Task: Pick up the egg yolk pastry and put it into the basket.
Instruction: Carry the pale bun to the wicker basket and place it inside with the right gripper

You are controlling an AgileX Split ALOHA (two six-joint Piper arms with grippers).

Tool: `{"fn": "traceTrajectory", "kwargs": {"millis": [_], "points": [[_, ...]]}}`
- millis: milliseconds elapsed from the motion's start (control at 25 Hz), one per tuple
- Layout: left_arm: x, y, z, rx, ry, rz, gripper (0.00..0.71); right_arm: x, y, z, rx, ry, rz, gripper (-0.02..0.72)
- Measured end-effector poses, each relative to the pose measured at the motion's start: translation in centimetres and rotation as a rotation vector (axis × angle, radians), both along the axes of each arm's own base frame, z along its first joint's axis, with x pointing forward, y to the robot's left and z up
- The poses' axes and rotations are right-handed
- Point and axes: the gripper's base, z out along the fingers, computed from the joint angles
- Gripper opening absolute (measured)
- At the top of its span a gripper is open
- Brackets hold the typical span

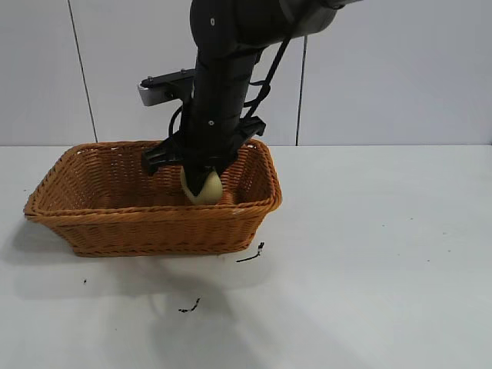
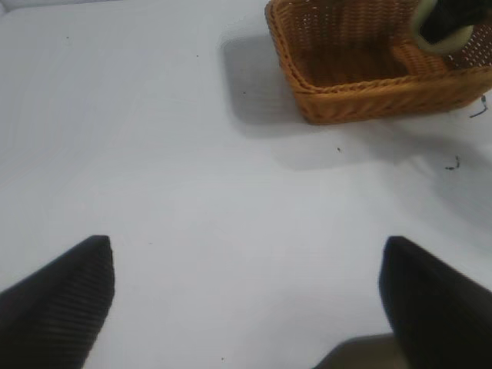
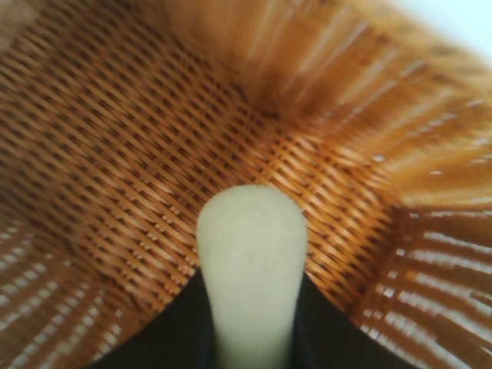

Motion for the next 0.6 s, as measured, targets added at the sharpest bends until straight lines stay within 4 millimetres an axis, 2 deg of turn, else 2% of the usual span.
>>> {"fn": "traceTrajectory", "kwargs": {"millis": [80, 120, 200, 240, 280, 400, 600], "points": [[0.0, 0.0, 0.0, 0.0, 0.0, 0.0, 0.696, 0.0, 0.0, 0.0, 0.003, -0.004, 0.0, 0.234], [0.0, 0.0, 0.0, 0.0, 0.0, 0.0, 0.696, 0.1, 0.0, 0.0, 0.005, -0.007, 0.001, 0.305], [0.0, 0.0, 0.0, 0.0, 0.0, 0.0, 0.696, 0.0, 0.0, 0.0, 0.002, -0.005, 0.001, 0.513], [0.0, 0.0, 0.0, 0.0, 0.0, 0.0, 0.696, 0.0, 0.0, 0.1, -0.003, -0.001, 0.001, 0.587], [0.0, 0.0, 0.0, 0.0, 0.0, 0.0, 0.696, -0.1, -0.1, 0.5, -0.008, 0.001, 0.001, 0.625], [0.0, 0.0, 0.0, 0.0, 0.0, 0.0, 0.696, -0.2, -0.3, 2.8, -0.016, 0.003, -0.004, 0.679], [0.0, 0.0, 0.0, 0.0, 0.0, 0.0, 0.696, 0.1, -0.7, 9.0, 0.022, -0.051, -0.023, 0.693]]}}
